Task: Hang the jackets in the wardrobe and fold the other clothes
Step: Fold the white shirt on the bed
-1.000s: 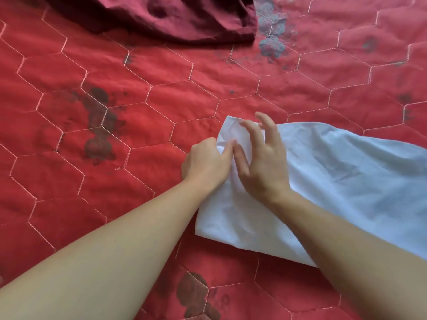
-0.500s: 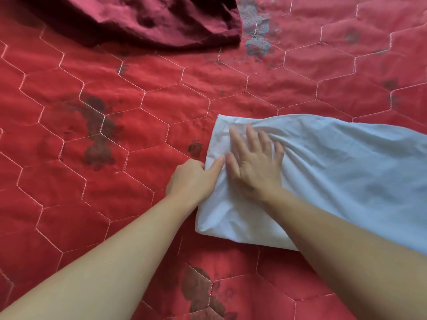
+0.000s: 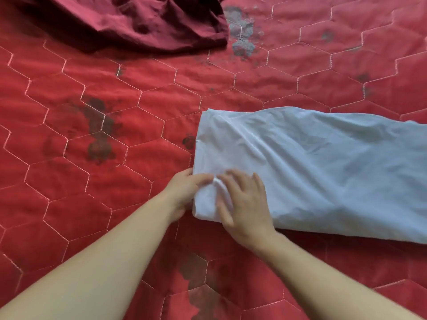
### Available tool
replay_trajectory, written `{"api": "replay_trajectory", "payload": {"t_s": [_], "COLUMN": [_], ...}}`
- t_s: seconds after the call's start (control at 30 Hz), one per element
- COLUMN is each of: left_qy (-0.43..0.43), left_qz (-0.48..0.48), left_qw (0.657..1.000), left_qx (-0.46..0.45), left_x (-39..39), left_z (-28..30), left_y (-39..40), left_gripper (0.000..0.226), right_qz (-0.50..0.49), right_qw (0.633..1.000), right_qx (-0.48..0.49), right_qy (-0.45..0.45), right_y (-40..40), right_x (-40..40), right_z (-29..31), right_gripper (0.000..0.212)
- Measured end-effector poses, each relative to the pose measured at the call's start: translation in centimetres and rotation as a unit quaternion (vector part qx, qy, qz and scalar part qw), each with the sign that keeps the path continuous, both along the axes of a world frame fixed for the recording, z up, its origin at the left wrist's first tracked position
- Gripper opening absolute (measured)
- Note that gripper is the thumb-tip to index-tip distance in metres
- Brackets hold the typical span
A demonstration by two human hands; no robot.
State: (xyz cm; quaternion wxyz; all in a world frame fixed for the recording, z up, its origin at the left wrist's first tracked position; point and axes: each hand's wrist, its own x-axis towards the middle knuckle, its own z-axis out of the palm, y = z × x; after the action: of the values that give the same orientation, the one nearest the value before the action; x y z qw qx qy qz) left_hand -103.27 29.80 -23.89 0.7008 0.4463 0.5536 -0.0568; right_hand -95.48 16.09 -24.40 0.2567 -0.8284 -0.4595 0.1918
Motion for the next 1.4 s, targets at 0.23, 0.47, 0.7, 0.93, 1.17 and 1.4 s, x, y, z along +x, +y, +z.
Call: {"api": "replay_trajectory", "payload": {"t_s": [0.23, 0.47, 0.7, 0.93, 1.17, 1.4], "left_qy": [-0.058, -0.07, -0.141, -0.173, -0.016, -0.08], "left_qz": [-0.018, -0.072, -0.184, -0.28, -0.324, -0.399], "left_qw": [0.998, 0.991, 0.958, 0.936, 0.815, 0.808], "left_qx": [0.019, 0.092, 0.169, 0.128, 0.481, 0.426], "left_x": [3.5, 9.7, 18.2, 23.4, 17.2, 13.0], "left_z": [4.4, 7.9, 11.0, 10.1, 4.4, 1.6], "left_y": [-0.9, -4.6, -14.9, -23.2, -20.4, -20.9], "left_gripper": [0.028, 0.024, 0.021, 0.045, 0.052, 0.114], "right_qz": [-0.02, -0.198, -0.308, -0.475, -0.392, -0.388], "right_qw": [0.994, 0.953, 0.879, 0.803, 0.671, 0.707], "right_qx": [-0.019, 0.063, 0.24, 0.189, 0.111, 0.019], "right_qy": [0.105, 0.222, 0.274, 0.306, 0.619, 0.591], "right_y": [-2.0, -1.9, -11.5, -22.1, -25.9, -21.6], "right_x": [-1.6, 2.4, 8.4, 16.1, 20.6, 26.2], "right_z": [2.9, 5.1, 6.5, 4.1, 2.3, 3.2], "right_gripper": [0.086, 0.042, 0.048, 0.017, 0.04, 0.06]}}
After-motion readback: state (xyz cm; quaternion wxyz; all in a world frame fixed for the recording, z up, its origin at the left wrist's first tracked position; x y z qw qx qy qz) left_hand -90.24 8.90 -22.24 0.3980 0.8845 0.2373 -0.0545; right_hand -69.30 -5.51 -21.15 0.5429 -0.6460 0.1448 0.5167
